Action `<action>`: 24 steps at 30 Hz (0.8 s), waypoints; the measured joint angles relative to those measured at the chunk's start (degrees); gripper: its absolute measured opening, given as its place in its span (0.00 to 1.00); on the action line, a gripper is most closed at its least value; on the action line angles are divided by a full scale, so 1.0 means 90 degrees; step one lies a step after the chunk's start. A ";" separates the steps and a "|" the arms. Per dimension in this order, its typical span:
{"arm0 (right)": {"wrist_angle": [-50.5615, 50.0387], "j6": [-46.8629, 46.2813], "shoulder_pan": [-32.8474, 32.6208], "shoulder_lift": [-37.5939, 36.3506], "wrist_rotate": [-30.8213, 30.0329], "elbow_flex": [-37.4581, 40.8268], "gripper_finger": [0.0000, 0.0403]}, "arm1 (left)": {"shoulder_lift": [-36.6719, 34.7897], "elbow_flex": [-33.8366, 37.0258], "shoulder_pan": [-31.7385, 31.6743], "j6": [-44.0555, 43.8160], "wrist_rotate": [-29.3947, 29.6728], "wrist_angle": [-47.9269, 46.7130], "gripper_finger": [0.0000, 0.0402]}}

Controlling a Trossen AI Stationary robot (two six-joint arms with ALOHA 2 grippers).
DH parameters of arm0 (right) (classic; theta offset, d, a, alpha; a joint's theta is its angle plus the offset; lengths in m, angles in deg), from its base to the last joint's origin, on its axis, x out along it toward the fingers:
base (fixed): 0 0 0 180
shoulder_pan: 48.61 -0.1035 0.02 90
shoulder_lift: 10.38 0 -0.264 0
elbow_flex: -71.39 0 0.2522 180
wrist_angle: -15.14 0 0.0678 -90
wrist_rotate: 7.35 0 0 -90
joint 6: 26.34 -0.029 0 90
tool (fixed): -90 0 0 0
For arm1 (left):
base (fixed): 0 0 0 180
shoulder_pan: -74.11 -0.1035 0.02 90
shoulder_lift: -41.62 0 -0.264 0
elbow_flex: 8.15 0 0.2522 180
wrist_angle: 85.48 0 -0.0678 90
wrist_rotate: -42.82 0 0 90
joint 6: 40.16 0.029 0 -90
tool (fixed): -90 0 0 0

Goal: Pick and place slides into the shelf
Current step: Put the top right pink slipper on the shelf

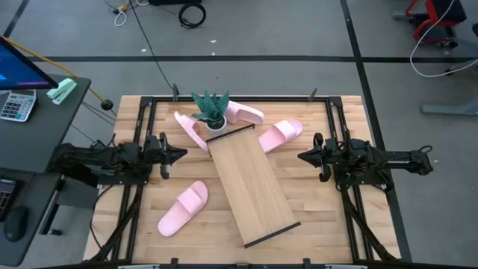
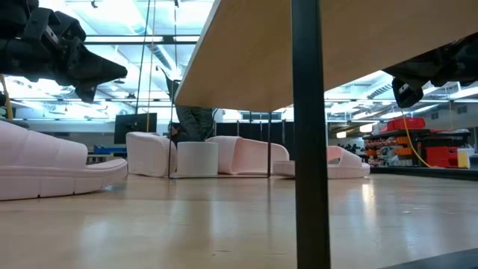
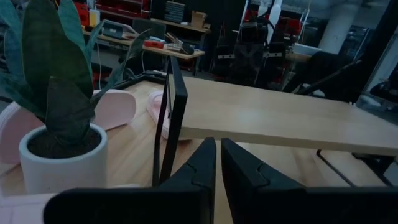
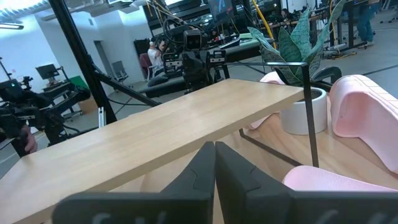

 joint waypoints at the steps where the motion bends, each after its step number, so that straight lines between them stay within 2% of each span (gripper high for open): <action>1: 0.0000 0.0000 -0.0002 0.0000 0.0000 0.0000 0.04 | 0.0000 -0.0002 0.0000 -0.0067 0.0002 -0.0016 0.07; 8: 0.0114 0.0003 -0.0002 0.0001 -0.0015 0.0009 0.04 | 0.0000 -0.0002 0.0000 -0.0228 0.0011 -0.0067 0.02; 13: 0.0314 -0.0766 -0.0002 0.0000 -0.0104 0.0010 0.04 | 0.0000 -0.0002 0.0000 -0.0389 0.0156 -0.0057 0.01; 19: 0.1065 -0.0687 0.0000 0.0001 -0.1286 0.0007 0.04 | 0.0000 0.0007 0.0000 -0.0455 0.0269 0.0102 0.06; 24: 0.1258 -0.0746 0.0002 0.0001 -0.2134 0.0007 0.04 | 0.0000 0.0017 0.0000 -0.0673 0.0292 0.0175 0.07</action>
